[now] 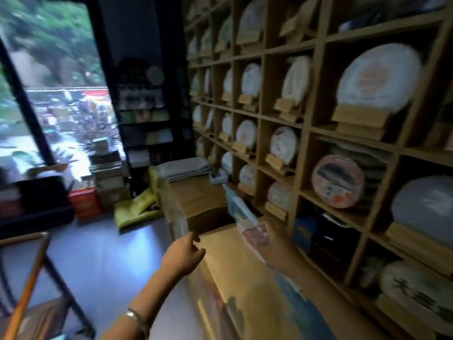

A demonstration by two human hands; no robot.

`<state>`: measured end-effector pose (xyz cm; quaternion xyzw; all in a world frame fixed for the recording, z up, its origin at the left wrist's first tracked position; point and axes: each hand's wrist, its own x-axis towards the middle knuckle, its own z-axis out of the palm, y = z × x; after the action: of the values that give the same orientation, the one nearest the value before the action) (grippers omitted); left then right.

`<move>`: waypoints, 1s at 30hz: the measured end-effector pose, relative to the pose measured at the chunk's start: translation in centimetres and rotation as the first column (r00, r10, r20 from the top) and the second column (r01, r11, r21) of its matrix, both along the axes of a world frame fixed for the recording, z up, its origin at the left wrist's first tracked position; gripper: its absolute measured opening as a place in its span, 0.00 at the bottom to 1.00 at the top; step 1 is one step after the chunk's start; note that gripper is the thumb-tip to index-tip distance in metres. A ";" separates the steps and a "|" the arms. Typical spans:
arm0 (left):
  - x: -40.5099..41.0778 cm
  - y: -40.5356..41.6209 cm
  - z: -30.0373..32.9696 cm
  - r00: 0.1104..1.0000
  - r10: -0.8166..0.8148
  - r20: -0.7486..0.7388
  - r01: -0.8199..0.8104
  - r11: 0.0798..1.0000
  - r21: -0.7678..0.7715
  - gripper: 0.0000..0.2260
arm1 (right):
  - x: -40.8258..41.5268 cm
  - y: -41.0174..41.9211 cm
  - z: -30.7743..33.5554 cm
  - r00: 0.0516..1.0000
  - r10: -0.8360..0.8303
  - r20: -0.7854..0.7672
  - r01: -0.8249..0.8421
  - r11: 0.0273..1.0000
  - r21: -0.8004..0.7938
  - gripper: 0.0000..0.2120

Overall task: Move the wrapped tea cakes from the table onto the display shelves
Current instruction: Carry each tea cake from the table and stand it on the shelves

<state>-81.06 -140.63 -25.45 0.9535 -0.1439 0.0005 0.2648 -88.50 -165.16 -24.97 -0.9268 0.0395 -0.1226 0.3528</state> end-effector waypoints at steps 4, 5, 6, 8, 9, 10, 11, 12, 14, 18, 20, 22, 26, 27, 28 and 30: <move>1.7 10.6 -0.1 0.983 0.182 -0.024 -0.181 0.983 0.023 0.14 | 5.9 9.5 1.1 0.986 0.157 -0.062 -0.161 0.985 -0.062 0.22; 2.2 13.0 -0.1 0.974 0.226 -0.036 -0.225 0.974 0.018 0.14 | 7.1 11.6 1.5 0.979 0.188 -0.075 -0.192 0.979 -0.060 0.22; 2.8 15.1 -0.1 0.962 0.270 -0.045 -0.270 0.963 0.009 0.14 | 8.2 13.5 1.8 0.972 0.220 -0.080 -0.225 0.972 -0.071 0.21; 3.6 18.8 -0.2 0.937 0.345 -0.052 -0.345 0.938 -0.008 0.14 | 10.5 16.6 2.3 0.956 0.286 -0.072 -0.293 0.945 -0.145 0.20; 3.8 20.4 -0.4 0.927 0.371 -0.054 -0.372 0.928 -0.015 0.14 | 11.6 18.1 2.5 0.945 0.319 -0.069 -0.326 0.928 -0.182 0.20; 3.9 22.0 -0.7 0.916 0.398 -0.052 -0.400 0.916 -0.024 0.14 | 12.6 19.5 2.6 0.934 0.349 -0.070 -0.356 0.910 -0.211 0.20; 3.8 23.6 -1.0 0.902 0.429 -0.053 -0.431 0.902 -0.032 0.14 | 13.6 21.1 2.6 0.923 0.377 -0.077 -0.384 0.893 -0.234 0.21; 3.4 25.2 -1.3 0.885 0.462 -0.058 -0.464 0.885 -0.033 0.14 | 14.5 22.8 2.4 0.910 0.404 -0.095 -0.415 0.875 -0.249 0.21; 2.1 28.6 -1.8 0.847 0.528 -0.064 -0.531 0.847 -0.036 0.14 | 15.8 26.9 1.7 0.868 0.475 -0.141 -0.496 0.828 -0.263 0.22; -1.2 35.6 -1.6 0.707 0.704 -0.070 -0.707 0.702 -0.080 0.12 | 18.1 36.6 0.8 0.725 0.672 -0.154 -0.685 0.676 -0.273 0.23; -3.8 38.7 -1.7 0.605 0.792 -0.074 -0.796 0.599 -0.089 0.13 | 18.5 41.9 0.4 0.637 0.757 -0.147 -0.763 0.590 -0.265 0.23; -6.9 41.2 -2.2 0.484 0.868 -0.110 -0.875 0.478 -0.079 0.12 | 18.2 47.0 -0.1 0.534 0.830 -0.161 -0.835 0.487 -0.256 0.23; -13.4 44.5 -3.4 0.190 0.961 -0.200 -0.981 0.180 -0.068 0.14 | 16.8 55.9 -1.7 0.282 0.937 -0.204 -0.939 0.226 -0.261 0.23; -15.0 44.8 -3.7 0.114 0.971 -0.210 -0.993 0.103 -0.062 0.15 | 16.4 57.7 -2.2 0.218 0.953 -0.213 -0.952 0.159 -0.263 0.23; -16.5 44.8 -3.8 0.046 0.974 -0.221 -0.998 0.033 -0.059 0.15 | 15.9 59.2 -2.5 0.157 0.963 -0.220 -0.959 0.096 -0.266 0.23; -19.2 44.4 -4.2 -0.088 0.963 -0.253 -0.993 -0.105 -0.057 0.15 | 15.0 62.0 -3.1 0.037 0.971 -0.236 -0.967 -0.025 -0.254 0.23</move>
<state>-100.25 -96.28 -29.63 0.7103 0.6218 0.1498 0.2938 -73.54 -103.17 -28.04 -0.7359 -0.6391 0.1468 0.1686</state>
